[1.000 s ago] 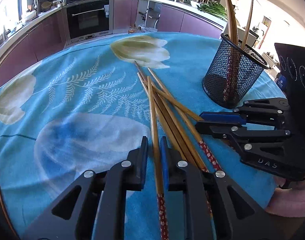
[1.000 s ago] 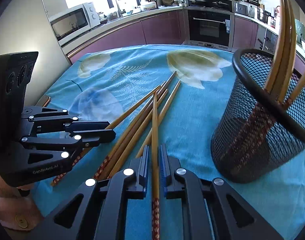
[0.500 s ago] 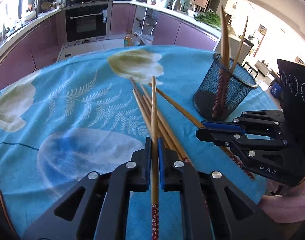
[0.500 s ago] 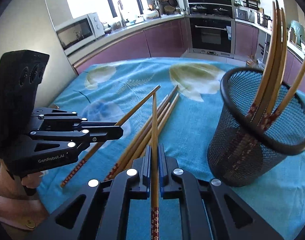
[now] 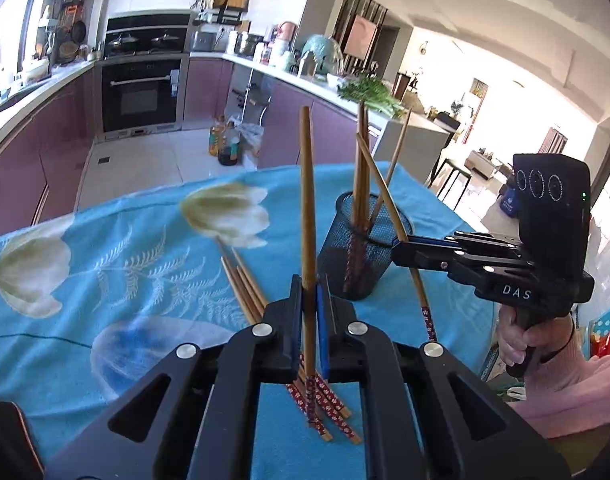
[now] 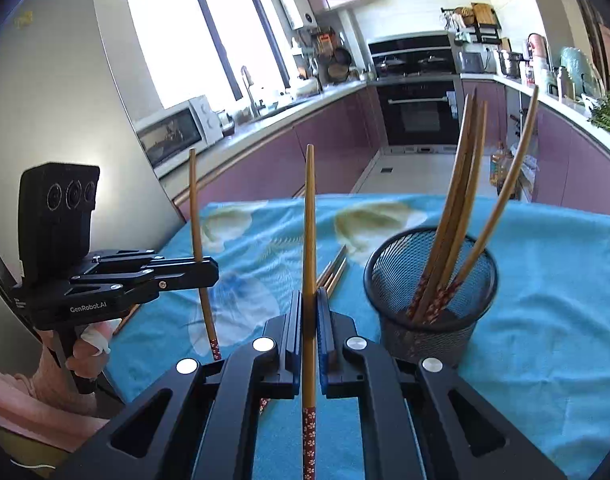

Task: Organize utensils
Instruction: 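Lower both chopsticks into the black mesh cup and open both grippers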

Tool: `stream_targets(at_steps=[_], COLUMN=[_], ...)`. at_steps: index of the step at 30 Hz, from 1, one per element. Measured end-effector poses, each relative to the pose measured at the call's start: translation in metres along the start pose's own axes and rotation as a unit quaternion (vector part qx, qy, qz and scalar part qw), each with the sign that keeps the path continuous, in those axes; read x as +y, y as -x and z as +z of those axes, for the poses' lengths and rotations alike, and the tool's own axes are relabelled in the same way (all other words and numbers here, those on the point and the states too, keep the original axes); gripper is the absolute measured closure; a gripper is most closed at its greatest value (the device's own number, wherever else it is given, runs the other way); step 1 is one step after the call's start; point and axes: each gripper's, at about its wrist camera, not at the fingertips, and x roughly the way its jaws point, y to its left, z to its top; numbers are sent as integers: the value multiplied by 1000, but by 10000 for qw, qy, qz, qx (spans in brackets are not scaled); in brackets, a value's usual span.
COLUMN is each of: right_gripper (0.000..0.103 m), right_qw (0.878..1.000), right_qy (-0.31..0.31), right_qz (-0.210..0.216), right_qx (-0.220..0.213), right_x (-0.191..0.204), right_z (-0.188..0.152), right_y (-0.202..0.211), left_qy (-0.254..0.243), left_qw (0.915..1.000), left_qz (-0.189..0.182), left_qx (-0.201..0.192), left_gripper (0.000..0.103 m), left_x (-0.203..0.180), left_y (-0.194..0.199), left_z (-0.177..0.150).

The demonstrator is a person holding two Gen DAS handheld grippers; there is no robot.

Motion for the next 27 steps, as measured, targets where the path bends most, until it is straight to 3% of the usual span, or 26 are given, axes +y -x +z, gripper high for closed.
stream_targets(at_steps=[16, 22, 27], right_gripper=[97, 97, 97], right_qw=[9915, 9866, 9822], right_qy=[-89, -92, 48], right_qz=[-523, -663, -827], right_qx=[-1189, -1485, -1688], right_x=[-38, -51, -55], right_z=[46, 62, 70], right_y=[25, 24, 15], left_qy=[61, -28, -168], left_qw=[9932, 9925, 9948], left_qz=[-588, -590, -350], left_qx=[-1001, -1067, -941], left_gripper=[96, 96, 96], left_x=[-29, -45, -54], left_y=[13, -4, -27], left_z=[81, 109, 117])
